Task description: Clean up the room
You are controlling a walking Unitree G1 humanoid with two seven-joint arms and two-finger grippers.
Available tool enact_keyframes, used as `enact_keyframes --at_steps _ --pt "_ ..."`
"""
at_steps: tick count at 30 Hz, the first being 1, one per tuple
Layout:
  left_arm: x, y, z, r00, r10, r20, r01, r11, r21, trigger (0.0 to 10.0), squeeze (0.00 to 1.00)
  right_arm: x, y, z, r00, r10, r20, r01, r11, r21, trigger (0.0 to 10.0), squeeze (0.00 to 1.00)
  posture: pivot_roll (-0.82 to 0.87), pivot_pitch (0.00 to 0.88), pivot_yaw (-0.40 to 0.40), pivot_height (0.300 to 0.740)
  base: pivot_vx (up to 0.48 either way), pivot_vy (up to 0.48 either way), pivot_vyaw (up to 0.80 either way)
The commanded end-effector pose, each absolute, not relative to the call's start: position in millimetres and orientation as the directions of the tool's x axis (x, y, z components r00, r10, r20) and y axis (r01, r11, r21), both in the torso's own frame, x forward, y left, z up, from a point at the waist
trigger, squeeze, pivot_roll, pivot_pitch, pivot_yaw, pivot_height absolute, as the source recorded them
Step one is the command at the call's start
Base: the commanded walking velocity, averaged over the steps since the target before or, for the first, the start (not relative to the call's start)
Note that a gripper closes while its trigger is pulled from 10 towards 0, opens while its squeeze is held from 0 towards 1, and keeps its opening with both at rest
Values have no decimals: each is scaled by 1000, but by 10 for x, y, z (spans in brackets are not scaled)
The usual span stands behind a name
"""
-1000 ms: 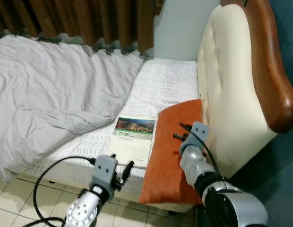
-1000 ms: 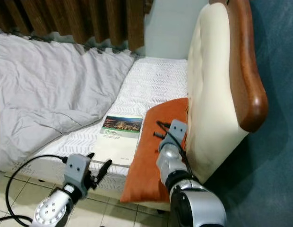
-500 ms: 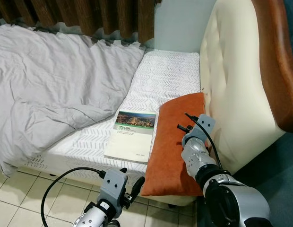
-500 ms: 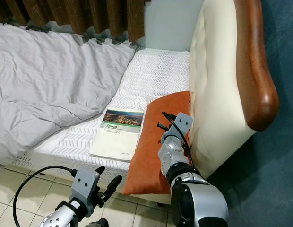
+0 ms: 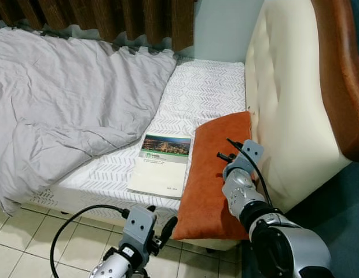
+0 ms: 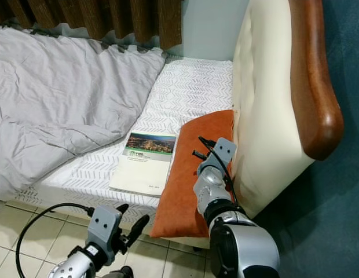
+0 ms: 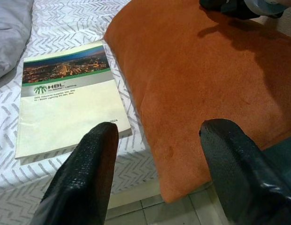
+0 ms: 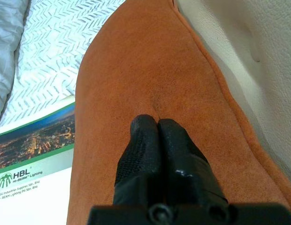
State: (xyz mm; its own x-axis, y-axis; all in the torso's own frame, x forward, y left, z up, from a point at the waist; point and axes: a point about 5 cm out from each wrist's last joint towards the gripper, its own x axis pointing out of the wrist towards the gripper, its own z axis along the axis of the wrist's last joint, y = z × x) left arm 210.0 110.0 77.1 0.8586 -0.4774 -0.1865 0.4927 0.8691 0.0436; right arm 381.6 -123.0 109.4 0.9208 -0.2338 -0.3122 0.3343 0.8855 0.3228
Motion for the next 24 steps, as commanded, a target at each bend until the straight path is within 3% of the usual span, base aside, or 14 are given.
enact_keyframes --at_steps 1,7,8,10,12,24 --pt "2076 1095 791 857 -480 -189 497 867 50 10000 0 3875 -1264 1224 927 -254 -275 342 875 343 10000 0 210 288 -59 740 0 0 0" --pt "2076 1095 791 857 -480 -189 497 867 50 10000 0 3875 -1264 1224 927 -254 -275 342 875 343 10000 0 210 288 -59 740 0 0 0" --pt "1980 1061 792 849 -489 -199 506 862 37 10000 0 3852 -1082 1174 956 -135 -261 213 931 297 10000 1000 207 329 -78 740 0 0 0" --pt "1922 1009 774 839 -504 -203 519 855 22 10000 0 3773 -850 1050 963 33 -268 26 977 213 10000 1000 200 317 -80 740 0 0 0" --pt "1928 988 774 837 -511 -196 524 852 17 10000 0 3736 -810 992 959 70 -276 -18 982 188 10000 1000 194 313 -80 740 0 0 0" --pt "2015 997 792 854 -494 -164 505 863 27 10000 0 3744 -929 1015 976 40 -215 -17 994 108 10000 1000 180 283 -84 740 0 0 0"
